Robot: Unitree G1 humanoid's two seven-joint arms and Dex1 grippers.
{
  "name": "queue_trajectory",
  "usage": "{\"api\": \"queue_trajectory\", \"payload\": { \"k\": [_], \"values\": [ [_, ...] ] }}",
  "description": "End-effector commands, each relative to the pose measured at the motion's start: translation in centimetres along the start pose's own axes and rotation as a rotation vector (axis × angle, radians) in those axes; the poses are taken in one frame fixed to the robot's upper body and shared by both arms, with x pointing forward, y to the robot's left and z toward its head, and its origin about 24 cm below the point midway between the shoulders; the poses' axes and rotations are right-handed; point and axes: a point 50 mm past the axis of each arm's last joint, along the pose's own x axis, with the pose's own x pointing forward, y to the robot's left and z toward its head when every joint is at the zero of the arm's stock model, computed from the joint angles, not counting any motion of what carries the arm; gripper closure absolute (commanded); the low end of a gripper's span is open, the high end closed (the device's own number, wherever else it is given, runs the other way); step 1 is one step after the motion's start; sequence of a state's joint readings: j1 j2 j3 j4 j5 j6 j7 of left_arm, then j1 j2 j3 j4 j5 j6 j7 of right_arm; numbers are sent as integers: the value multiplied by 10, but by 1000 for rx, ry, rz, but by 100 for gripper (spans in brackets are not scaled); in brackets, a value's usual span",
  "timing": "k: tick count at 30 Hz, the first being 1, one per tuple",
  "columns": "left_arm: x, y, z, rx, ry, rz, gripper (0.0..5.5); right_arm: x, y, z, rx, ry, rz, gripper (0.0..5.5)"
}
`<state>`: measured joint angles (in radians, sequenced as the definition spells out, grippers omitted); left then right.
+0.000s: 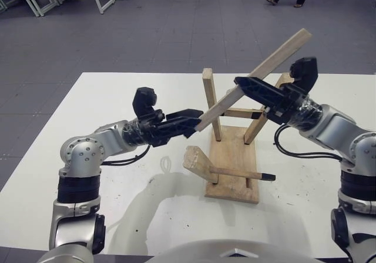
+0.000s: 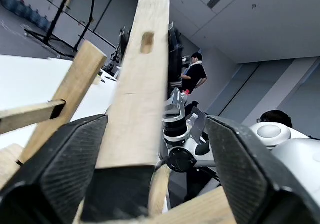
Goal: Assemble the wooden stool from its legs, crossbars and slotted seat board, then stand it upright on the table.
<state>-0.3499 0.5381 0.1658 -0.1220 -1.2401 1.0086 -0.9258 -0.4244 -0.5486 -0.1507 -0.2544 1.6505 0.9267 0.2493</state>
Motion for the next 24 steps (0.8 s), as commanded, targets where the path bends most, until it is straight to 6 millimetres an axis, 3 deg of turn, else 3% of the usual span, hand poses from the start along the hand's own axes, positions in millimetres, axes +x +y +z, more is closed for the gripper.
{"api": "queue_trajectory", "payload": {
  "k": [1, 6, 11, 13, 15, 19, 24],
  "values": [
    [-24, -4, 13, 96, -55, 163, 118, -14, 4, -1, -41, 12, -14, 347],
    [-50, -22, -34, 137, 136, 429, 34, -49, 8, 0, -143, 68, -118, 347],
    [-48, -9, -78, 168, 255, 596, 30, -65, -2, -4, -326, 173, -179, 347],
    [-46, -11, -91, 162, 302, 594, 30, -83, -4, -7, -389, 128, -129, 347],
    [-48, -14, -104, 141, 353, 604, 30, -108, -9, -18, -407, 193, -60, 347],
    [-50, -12, -113, 135, 387, 615, 30, -141, -15, -37, -482, 313, 62, 347],
    [-46, -9, -113, 142, 384, 604, 30, -147, -25, -51, -656, 376, 122, 347]
  ]
}}
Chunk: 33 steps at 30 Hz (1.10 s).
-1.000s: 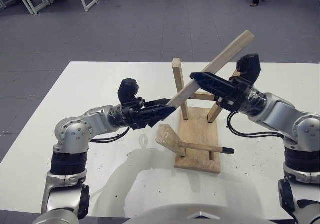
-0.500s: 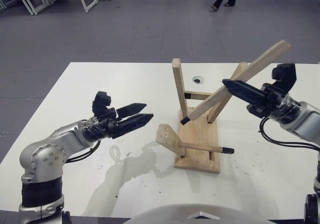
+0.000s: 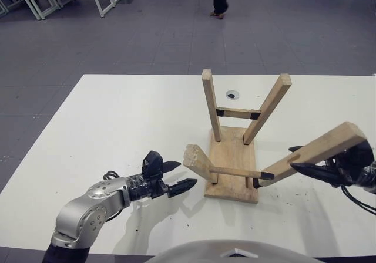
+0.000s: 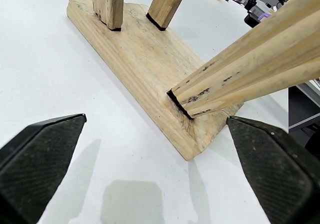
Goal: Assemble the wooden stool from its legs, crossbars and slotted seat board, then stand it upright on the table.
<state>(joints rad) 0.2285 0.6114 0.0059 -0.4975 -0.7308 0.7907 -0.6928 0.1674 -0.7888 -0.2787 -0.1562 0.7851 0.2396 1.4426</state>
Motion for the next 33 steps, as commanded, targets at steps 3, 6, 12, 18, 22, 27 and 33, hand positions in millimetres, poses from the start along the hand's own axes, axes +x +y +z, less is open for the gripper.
{"api": "queue_trajectory", "payload": {
  "k": [3, 6, 12, 18, 22, 27, 33],
  "values": [
    [4, 2, 4, 25, -1, -3, 30, 12, 2, -13, -111, 13, 42, 347],
    [4, 2, 3, 26, 2, -5, 30, 17, 4, -10, -124, -1, 51, 347],
    [2, 3, 5, 32, 3, 2, 30, 15, 13, -20, -108, 43, 61, 347],
    [3, 3, 6, 40, 6, 5, 30, 25, 18, -20, -219, 113, 98, 347],
    [2, 1, 5, 36, 7, 11, 30, 45, 28, -15, -307, 133, 121, 347],
    [3, -1, 4, 29, 0, 15, 30, 52, 32, -22, -266, 169, 83, 347],
    [4, -3, 3, 26, -8, 19, 30, 50, 31, -28, -224, 228, 82, 347]
  ]
}}
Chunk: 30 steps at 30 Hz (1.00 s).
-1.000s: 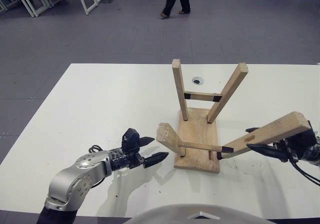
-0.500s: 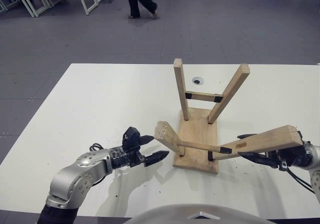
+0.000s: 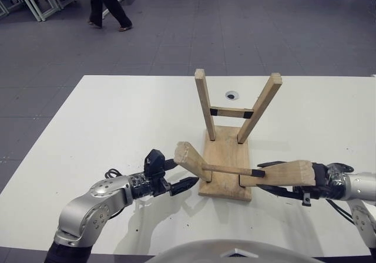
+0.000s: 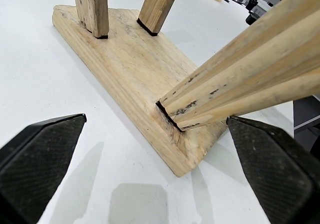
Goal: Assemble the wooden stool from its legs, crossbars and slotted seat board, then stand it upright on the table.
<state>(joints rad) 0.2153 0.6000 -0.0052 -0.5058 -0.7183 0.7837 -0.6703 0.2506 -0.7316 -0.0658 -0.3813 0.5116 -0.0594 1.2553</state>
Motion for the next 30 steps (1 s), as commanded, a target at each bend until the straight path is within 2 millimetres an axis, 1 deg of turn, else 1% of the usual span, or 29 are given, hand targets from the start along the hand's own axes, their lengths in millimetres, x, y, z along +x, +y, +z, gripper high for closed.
{"api": "queue_trajectory", "payload": {
  "k": [1, 5, 8, 10, 13, 15, 17, 18, 20, 22, 23, 25, 28, 29, 30],
  "values": [
    [1, -3, 0, 3, 1, 9, 30, -2, 6, -14, 83, 101, 38, 347],
    [2, -1, 1, 5, -15, 38, 30, 1, 4, -20, 101, 135, 21, 347],
    [-3, 3, 1, 14, -11, 53, 30, 10, -1, -30, 157, 155, -59, 347],
    [-7, 8, 2, 25, -2, 80, 30, 16, -8, -33, 147, 169, -106, 347],
    [-18, 29, 10, 46, -18, 229, 30, 21, -21, -38, 146, 190, -204, 347],
    [-25, 45, 13, 61, 3, 353, 30, 24, -22, -39, 142, 187, -212, 347],
    [-27, 54, 16, 26, 20, 410, 30, 27, -21, -40, 137, 193, -209, 347],
    [-25, 51, 21, 4, -7, 386, 30, 27, -21, -41, 136, 197, -210, 347],
    [-19, 37, 30, -25, -60, 290, 30, 28, -21, -42, 135, 200, -217, 347],
    [-13, 16, 42, -43, -111, 161, 30, 29, -23, -42, 134, 199, -226, 347],
    [-13, 4, 51, -36, -139, 94, 30, 28, -23, -43, 130, 203, -231, 347],
    [-18, -10, 64, -10, -159, 37, 30, 27, -24, -44, 128, 212, -244, 347],
    [-39, 7, 80, 69, -122, 210, 30, 24, -23, -47, 131, 234, -272, 347],
    [-44, 10, 82, 85, -99, 239, 30, 24, -23, -48, 130, 238, -276, 347],
    [-47, 6, 82, 89, -70, 217, 30, 25, -23, -48, 124, 241, -274, 347]
  ]
}}
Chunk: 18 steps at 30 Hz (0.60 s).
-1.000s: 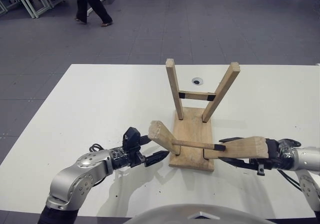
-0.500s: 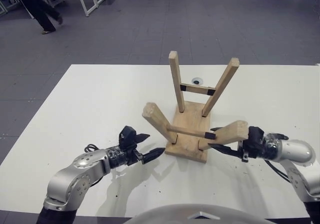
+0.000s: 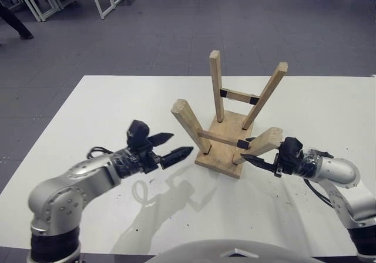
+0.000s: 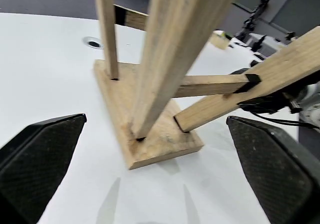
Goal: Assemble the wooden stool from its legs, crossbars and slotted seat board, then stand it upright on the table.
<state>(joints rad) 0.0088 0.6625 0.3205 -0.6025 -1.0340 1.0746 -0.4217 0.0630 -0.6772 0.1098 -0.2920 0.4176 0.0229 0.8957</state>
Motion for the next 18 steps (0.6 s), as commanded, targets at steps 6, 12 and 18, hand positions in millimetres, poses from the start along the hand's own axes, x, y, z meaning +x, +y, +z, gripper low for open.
{"api": "queue_trajectory", "payload": {
  "k": [6, 12, 18],
  "values": [
    [-16, -52, 48, 64, -105, -359, 30, -8, 7, -32, 34, 206, -25, 347],
    [20, -89, 75, 52, -220, -357, 81, -6, 6, -31, 36, 199, -22, 347],
    [79, -102, 51, 127, -125, -92, 189, -4, 7, -31, 40, 195, -25, 347]
  ]
}}
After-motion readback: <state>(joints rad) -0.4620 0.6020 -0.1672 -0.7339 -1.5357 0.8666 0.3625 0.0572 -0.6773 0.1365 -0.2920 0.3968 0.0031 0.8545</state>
